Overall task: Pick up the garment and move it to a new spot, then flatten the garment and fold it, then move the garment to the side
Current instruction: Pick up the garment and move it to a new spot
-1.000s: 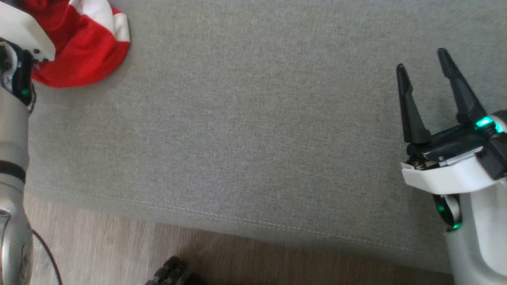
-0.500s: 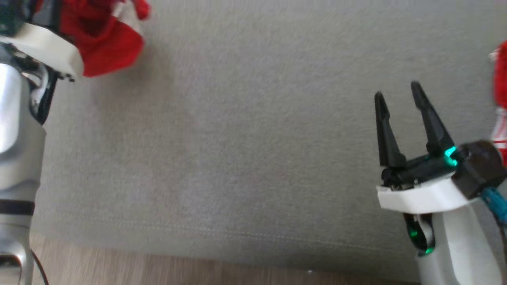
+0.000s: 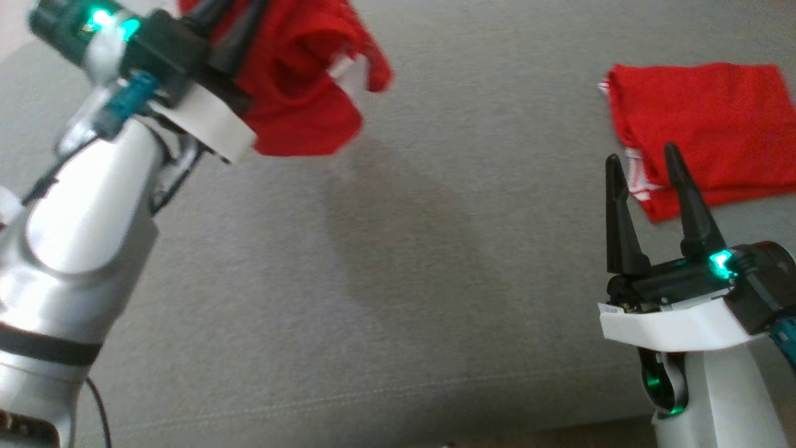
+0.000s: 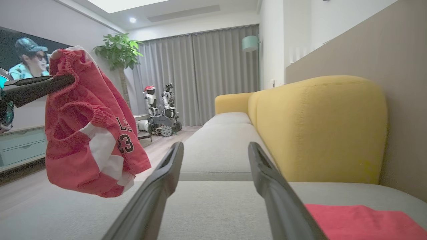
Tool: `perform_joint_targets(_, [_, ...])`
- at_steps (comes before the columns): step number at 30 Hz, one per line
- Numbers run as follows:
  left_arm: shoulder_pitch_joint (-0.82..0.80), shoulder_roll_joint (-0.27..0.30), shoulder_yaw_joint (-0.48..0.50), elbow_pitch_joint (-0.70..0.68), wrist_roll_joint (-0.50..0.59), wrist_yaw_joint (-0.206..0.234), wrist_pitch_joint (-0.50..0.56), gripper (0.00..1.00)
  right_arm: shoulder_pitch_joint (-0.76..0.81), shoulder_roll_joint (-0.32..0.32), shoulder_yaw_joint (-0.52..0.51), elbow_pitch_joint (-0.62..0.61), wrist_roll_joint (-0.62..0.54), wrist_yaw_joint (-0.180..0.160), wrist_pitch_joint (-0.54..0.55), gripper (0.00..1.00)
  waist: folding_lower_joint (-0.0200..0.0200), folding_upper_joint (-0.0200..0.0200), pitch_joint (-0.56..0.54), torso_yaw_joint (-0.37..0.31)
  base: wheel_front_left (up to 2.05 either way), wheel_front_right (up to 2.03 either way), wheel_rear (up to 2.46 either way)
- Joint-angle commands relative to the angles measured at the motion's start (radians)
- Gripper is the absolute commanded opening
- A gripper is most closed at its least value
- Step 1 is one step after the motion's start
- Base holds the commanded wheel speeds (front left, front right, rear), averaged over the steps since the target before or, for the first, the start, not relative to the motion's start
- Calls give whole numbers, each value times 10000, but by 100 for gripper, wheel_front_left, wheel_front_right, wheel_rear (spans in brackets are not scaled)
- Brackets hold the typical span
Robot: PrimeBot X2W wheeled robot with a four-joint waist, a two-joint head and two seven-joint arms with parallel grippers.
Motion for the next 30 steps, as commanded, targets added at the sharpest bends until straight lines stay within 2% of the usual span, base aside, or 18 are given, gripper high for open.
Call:
perform_joint_targets(1, [-411, 316, 270, -455, -24, 17, -50, 0, -146, 101, 205, -413, 65, 62, -68, 100, 0, -1, 52, -518, 0, 0, 0])
perform_joint_targets(4, [-284, 117, -288, -870, 74, 16, -50, 0, -222, 144, 112, -574, 57, 62, -68, 100, 0, -1, 366, -842, 0, 0, 0])
perform_joint_targets(10, [374, -595, -1081, -851, 253, 17, -50, 0, -368, 202, -8, -848, 14, 62, -69, 100, 0, -1, 1148, -1206, 0, 0, 0])
perform_joint_targets(16, [1332, -1187, -1820, -311, 655, 28, -51, 0, -539, 233, -12, -926, 8, 62, -69, 100, 0, -1, 1592, -1291, 0, 0, 0])
perform_joint_targets(21, [1933, -1483, -2037, 76, 842, 94, -51, 0, -557, 249, 78, -801, -10, 62, -69, 100, 0, -1, 1485, -1135, 0, 0, 0])
perform_joint_targets(22, [2075, -1542, -2036, 217, 770, 91, -51, 21, -543, 251, 109, -765, -5, 62, -69, 100, 0, -1, 1402, -1074, 0, 0, 0])
perform_joint_targets(24, [2310, -1661, -1964, 375, 648, 121, -51, 100, -493, 254, 180, -676, 8, 62, -69, 100, 0, -1, 1182, -925, 0, 0, 0])
perform_joint_targets(30, [3459, -1925, -1299, 53, 150, 543, -51, 100, -143, 258, 235, -331, 48, 62, -69, 100, 0, -1, 285, -202, 0, 0, 0])
